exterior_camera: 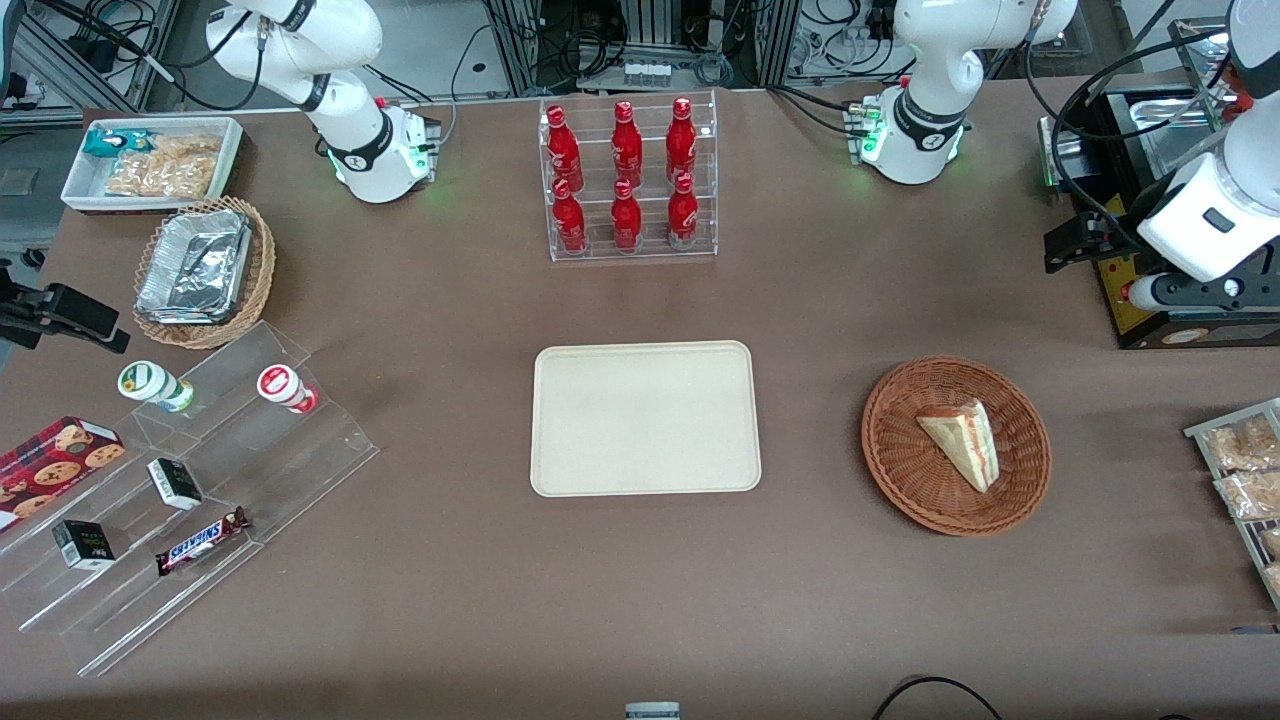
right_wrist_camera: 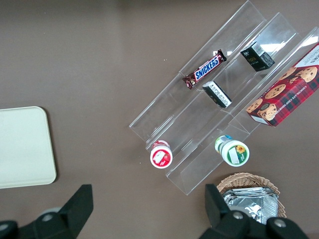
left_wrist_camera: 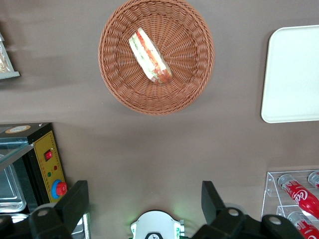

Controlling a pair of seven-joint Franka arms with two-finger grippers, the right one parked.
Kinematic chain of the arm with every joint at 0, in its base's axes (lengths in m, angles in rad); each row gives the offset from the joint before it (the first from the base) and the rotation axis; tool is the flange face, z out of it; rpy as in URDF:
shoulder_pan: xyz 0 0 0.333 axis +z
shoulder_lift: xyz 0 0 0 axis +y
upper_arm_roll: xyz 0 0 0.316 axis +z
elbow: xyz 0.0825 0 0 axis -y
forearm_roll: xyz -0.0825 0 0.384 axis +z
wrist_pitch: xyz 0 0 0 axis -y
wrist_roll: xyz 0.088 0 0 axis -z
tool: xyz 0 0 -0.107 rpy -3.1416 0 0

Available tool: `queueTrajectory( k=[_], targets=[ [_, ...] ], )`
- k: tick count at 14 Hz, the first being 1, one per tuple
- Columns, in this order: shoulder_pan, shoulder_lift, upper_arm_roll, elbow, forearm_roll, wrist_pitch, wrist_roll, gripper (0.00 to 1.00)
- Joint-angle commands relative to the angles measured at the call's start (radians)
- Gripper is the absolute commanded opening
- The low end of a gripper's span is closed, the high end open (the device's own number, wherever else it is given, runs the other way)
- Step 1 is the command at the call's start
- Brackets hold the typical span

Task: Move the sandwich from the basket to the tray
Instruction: 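Move the left gripper over the wicker basket holding the sandwich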

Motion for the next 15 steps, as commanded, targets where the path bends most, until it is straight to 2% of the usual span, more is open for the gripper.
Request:
queueTrajectory(
  k=[1,8,15],
  targets=[
    [-0.007,-0.007,0.005,0.008,-0.002,0.006,0.016,1.00],
    [-0.007,0.104,0.003,-0.107,0.000,0.165,0.005,1.00],
    [-0.002,0.207,0.005,-0.319,0.000,0.514,-0.039,1.00]
  ],
)
